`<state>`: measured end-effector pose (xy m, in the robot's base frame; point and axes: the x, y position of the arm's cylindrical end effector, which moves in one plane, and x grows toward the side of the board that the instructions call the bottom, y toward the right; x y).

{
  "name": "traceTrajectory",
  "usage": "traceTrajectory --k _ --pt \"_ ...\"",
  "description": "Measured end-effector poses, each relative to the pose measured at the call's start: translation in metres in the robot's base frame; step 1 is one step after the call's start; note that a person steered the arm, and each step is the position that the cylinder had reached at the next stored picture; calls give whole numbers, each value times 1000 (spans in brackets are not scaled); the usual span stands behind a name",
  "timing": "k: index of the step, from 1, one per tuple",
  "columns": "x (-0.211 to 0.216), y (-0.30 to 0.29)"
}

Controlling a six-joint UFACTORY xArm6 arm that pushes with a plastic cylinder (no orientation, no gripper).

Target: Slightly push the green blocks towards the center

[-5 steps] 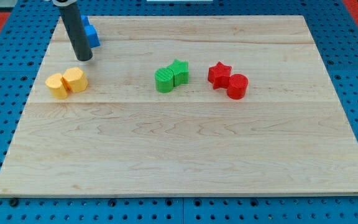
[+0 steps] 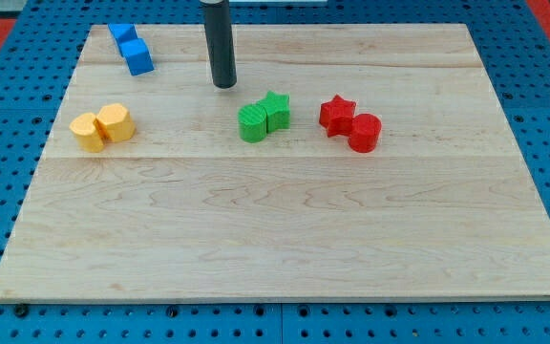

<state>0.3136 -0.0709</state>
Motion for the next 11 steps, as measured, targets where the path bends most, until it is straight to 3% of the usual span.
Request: traceTrajectory --k 4,5,9,11 --pt "-34 19" --pt "-24 81" --pt "57 71" --pt "-14 44"
